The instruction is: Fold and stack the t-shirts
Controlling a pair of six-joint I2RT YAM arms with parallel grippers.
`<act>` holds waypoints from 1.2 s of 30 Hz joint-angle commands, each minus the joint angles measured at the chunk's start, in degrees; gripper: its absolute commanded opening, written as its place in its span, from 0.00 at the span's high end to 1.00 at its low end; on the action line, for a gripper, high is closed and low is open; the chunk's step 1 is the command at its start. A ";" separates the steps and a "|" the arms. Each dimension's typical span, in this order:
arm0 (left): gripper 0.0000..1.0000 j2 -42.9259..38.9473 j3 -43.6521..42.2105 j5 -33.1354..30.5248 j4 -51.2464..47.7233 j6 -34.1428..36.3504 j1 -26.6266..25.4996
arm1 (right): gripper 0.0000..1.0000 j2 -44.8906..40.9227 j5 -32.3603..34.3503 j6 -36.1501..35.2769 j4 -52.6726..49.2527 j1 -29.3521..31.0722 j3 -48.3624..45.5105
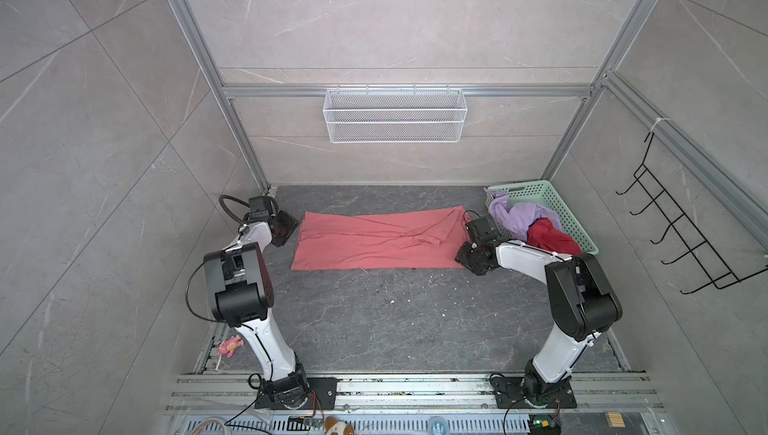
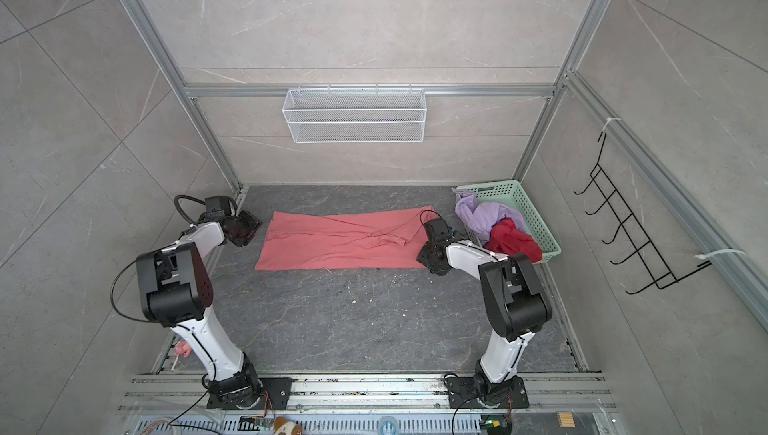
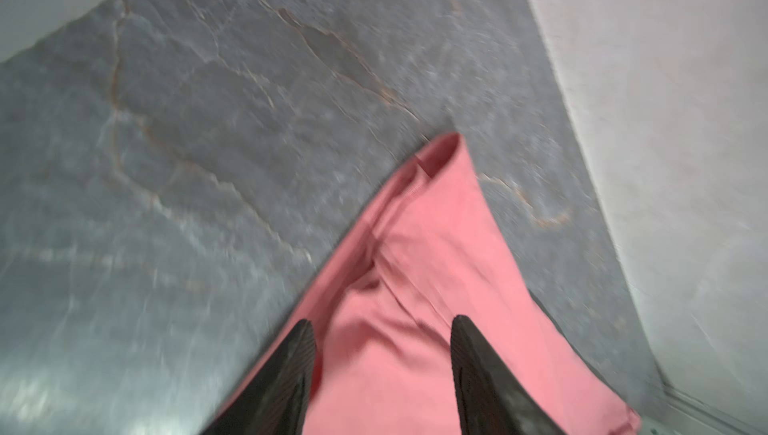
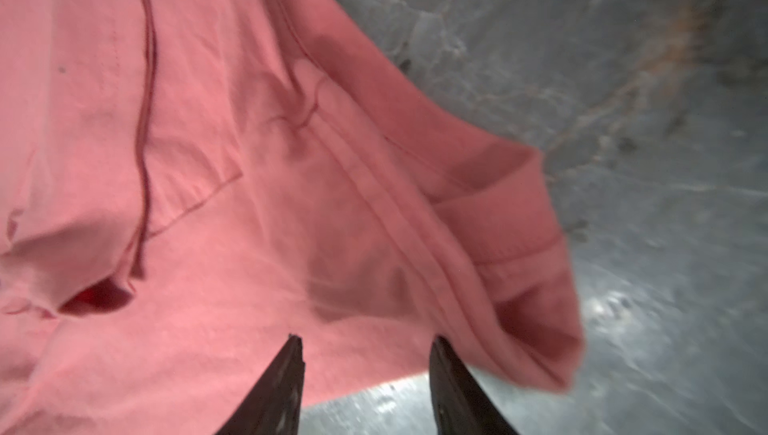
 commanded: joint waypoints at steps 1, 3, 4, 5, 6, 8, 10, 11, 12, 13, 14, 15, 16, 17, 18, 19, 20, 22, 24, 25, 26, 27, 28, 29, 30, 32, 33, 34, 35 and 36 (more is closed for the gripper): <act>0.44 -6.20 -5.84 1.42 -0.50 -1.42 -3.68 | 0.49 -4.20 0.28 -2.23 -2.31 -0.17 -0.20; 0.44 -8.22 -8.78 0.60 -0.57 -1.67 -7.08 | 0.48 -5.03 0.03 -3.67 -2.42 -0.21 1.01; 0.44 -8.90 -9.87 0.28 -0.54 -1.41 -9.11 | 0.48 -4.96 0.18 -4.59 -2.75 -0.16 2.16; 0.44 -9.23 -10.61 -0.53 -0.53 -1.39 -10.94 | 0.48 -4.57 0.62 -5.20 -3.53 -0.21 3.66; 0.44 -9.17 -11.10 -0.97 -0.19 -1.02 -12.11 | 0.48 -4.07 0.74 -5.57 -3.75 -0.17 4.92; 0.44 -7.69 -10.59 -1.18 -0.24 -0.22 -13.16 | 0.48 -2.61 -0.14 -5.86 -3.26 -0.19 6.91; 0.44 -6.08 -9.30 -0.50 0.51 0.33 -13.25 | 0.48 -0.99 -1.20 -5.06 -1.97 -0.18 7.88; 0.44 -5.12 -8.35 -0.72 0.77 0.50 -13.30 | 0.48 -0.10 -1.86 -4.23 -1.26 -0.21 8.11; 0.44 -4.03 -7.17 -0.61 0.57 0.76 -13.26 | 0.48 0.54 -2.49 -3.66 -0.44 -0.22 8.27; 0.44 -2.75 -5.39 -0.55 0.21 1.41 -13.26 | 0.48 1.52 -3.44 -2.81 0.45 -0.17 8.45; 0.45 -1.26 -3.66 -0.29 -0.31 1.84 -13.26 | 0.48 2.29 -4.01 -1.71 1.16 -0.22 8.47; 0.45 -0.11 -1.87 0.13 -0.79 1.98 -13.26 | 0.48 2.93 -4.30 -0.90 2.09 -0.15 8.35; 0.44 1.25 -0.28 0.67 -0.83 2.28 -13.30 | 0.48 3.56 -4.57 -0.04 3.06 -0.08 8.21; 0.44 2.50 1.10 0.81 -0.56 2.44 -13.26 | 0.48 4.17 -4.90 0.90 3.94 -0.09 8.32; 0.44 3.53 2.32 0.95 -0.61 2.26 -13.26 | 0.48 4.81 -5.21 1.37 4.65 -0.08 8.47; 0.44 5.03 3.91 1.25 -0.81 2.22 -13.26 | 0.48 5.38 -5.25 1.81 5.29 0.18 8.73; 0.44 6.47 5.62 1.51 -1.06 2.17 -13.26 | 0.48 6.00 -5.00 2.18 5.42 0.35 9.09; 0.44 9.39 8.60 1.90 -1.56 1.72 -13.26 | 0.48 6.98 -4.31 2.56 5.43 0.90 9.75; 0.44 12.28 11.47 1.91 -2.33 1.44 -13.26 | 0.48 7.76 -3.85 2.98 5.58 1.28 10.03; 0.45 13.73 12.78 1.98 -2.66 1.23 -13.26 | 0.48 8.25 -3.62 3.18 5.67 1.34 10.21; 0.45 14.95 13.71 1.83 -3.10 1.12 -13.26 | 0.48 8.89 -3.48 3.37 5.61 1.34 10.45; 0.45 16.01 14.55 1.51 -3.54 0.97 -13.30 | 0.48 9.53 -3.35 3.41 5.47 1.35 10.86; 0.45 16.99 15.19 0.64 -4.63 0.61 -13.26 | 0.48 10.40 -3.31 3.38 5.16 1.34 11.51; 0.46 17.66 15.81 -0.32 -6.16 0.06 -13.26 | 0.48 11.23 -3.23 3.25 4.86 1.34 12.17; 0.46 18.36 15.99 -1.10 -7.32 -0.45 -13.26 | 0.48 12.37 -3.31 2.55 4.46 1.33 13.22; 0.46 18.48 14.19 -1.91 -7.55 -1.64 -13.17 | 0.48 15.22 -2.60 0.65 2.42 1.18 16.85; 0.46 18.38 12.84 -2.08 -7.40 -2.35 -13.18 | 0.48 17.39 -2.49 -0.55 0.44 0.99 19.57; 0.46 18.08 11.48 -2.04 -7.42 -2.74 -13.23 | 0.48 19.44 -2.76 -1.44 -1.53 0.74 22.26; 0.46 17.56 10.00 -2.19 -7.44 -2.98 -13.09 | 0.48 20.95 -3.28 -2.06 -2.49 0.55 24.20; 0.46 16.58 7.63 -2.27 -6.94 -3.68 -12.95 | 0.48 22.49 -3.85 -2.52 -2.95 0.50 26.08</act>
